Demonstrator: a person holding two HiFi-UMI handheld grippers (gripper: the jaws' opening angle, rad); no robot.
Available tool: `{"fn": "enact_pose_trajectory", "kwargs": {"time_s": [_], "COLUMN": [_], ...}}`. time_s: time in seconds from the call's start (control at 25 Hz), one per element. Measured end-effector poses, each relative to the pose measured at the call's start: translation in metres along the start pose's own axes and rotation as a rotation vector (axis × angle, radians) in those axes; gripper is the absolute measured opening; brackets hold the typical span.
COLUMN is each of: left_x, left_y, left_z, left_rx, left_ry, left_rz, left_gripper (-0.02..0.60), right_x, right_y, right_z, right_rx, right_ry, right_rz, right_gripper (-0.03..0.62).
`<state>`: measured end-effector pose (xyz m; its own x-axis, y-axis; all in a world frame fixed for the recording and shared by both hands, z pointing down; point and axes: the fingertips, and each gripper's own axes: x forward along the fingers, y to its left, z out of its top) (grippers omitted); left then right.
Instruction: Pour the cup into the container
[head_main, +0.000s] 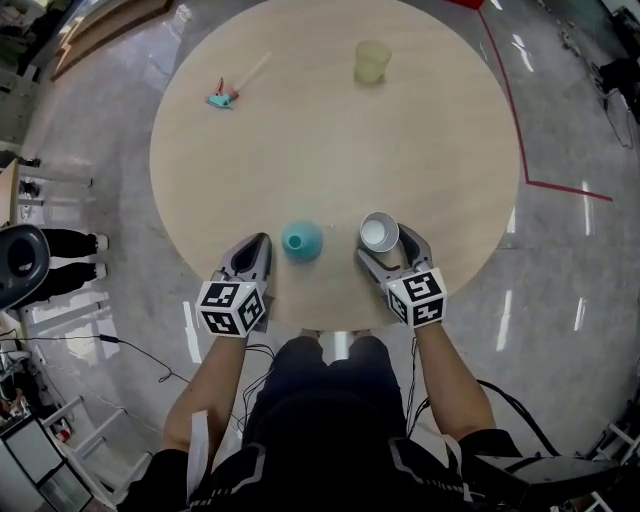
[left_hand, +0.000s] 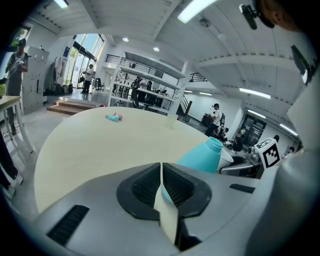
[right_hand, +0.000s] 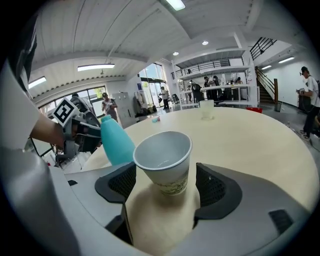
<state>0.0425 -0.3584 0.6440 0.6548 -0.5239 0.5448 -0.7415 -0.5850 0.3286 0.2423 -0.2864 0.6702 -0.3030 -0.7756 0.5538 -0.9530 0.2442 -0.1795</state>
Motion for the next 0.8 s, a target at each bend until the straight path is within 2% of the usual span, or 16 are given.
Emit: {"fn": "enact_pose_trajectory", "kwargs": {"time_s": [0.48,0.6,0.8], "left_x": [0.014,0.015,0.013], "left_y": [0.002,0.000,0.001], "left_z": [-0.005,-0.005,-0.001], "left_rx": [0.016,0.014,0.012], "left_ry": [0.021,0.019,0.009], "left_rz": [-0.010,-0.013,-0.011], "left_gripper": [-0.008,-0.008,-0.008], "right_x": [0.021,0.020,0.018], "right_y": [-0.006,-0.005,-0.005], "right_z": [-0.003,-0.002,0.003], "right_rx": [-0.040,-0.055,-0.070], "right_ry": [-0.018,-0.025,-0.034], "right_rz": [-0.018,-0.019,-0.029], "right_gripper": [0.347,0.316,0.308]}}
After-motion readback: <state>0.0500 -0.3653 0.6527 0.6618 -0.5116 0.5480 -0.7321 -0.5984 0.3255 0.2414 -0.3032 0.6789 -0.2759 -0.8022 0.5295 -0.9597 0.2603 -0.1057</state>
